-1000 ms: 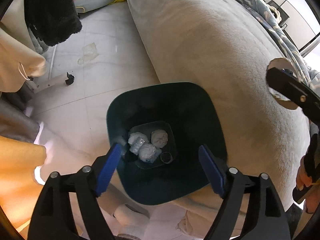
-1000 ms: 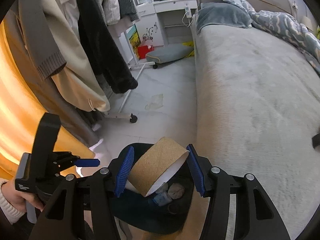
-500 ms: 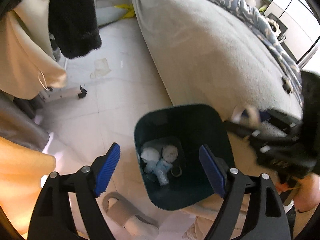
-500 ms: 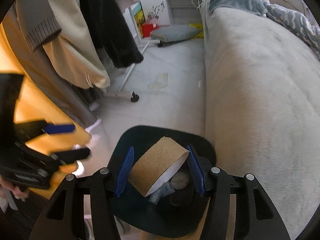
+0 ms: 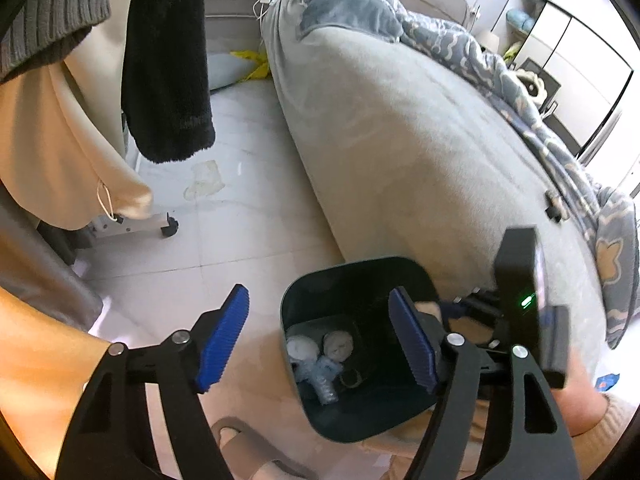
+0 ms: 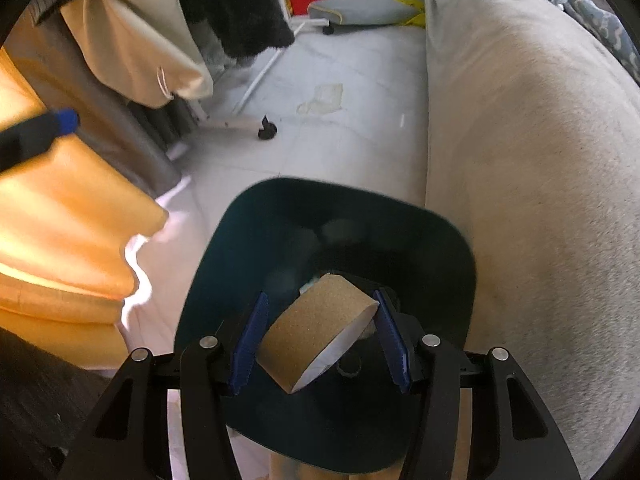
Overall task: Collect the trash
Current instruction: 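Open the right tool to drop the brown tape roll into the bin, then move both open tools back over the bed toward the black items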
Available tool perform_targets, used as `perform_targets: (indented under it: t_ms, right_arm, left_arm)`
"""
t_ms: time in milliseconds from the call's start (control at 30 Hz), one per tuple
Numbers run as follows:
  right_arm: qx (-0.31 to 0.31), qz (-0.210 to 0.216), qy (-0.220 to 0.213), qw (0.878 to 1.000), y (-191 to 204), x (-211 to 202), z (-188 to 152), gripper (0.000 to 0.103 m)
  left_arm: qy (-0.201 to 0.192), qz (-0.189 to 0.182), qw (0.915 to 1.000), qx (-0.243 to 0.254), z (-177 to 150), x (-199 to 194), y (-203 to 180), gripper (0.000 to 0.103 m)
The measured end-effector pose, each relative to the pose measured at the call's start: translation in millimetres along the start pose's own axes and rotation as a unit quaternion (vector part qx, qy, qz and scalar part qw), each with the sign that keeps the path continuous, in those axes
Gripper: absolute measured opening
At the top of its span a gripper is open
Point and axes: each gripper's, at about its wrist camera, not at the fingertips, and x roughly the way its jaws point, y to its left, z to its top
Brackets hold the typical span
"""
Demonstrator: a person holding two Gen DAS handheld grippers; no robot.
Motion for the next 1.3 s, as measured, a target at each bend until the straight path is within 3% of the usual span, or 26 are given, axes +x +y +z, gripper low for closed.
perform_targets:
  t_ms: [100,267,400,700,900,1300]
  right_arm:
    - [0.0,-0.007,0.017,1.0,-3,5,-7,0.056]
    - [0.015,-0.007,0.025,1.0,-14,3,-10,0.075]
    - [0.016,0.001,0.011,1.0,-16,-9,-8,0.077]
    - [0.002,0.012,-0.047,0.999,-28,-45,-3,0.08]
    - [-0.006,0.011,-0.107,0.994,-46,-77,0,0.08]
    - [0.017,-0.016,-0.17,0.985,-105,-132,-5,0.081]
  left_arm:
    - [-0.011,-0.018,0.9998,0.001,4,-4,-4,0.069]
    - [-0.031,-0.04,0.9987,0.011,8,-11,-15,0.067]
    - [-0.047,-0.054,0.9973,0.016,13,-18,-26,0.067]
    - [-0.092,-0.073,0.9929,0.018,33,-32,-52,0.067]
    - [-0.109,-0.08,0.9906,0.022,48,-33,-76,0.067]
    - [-0.106,-0.089,0.9899,0.031,69,-16,-125,0.067]
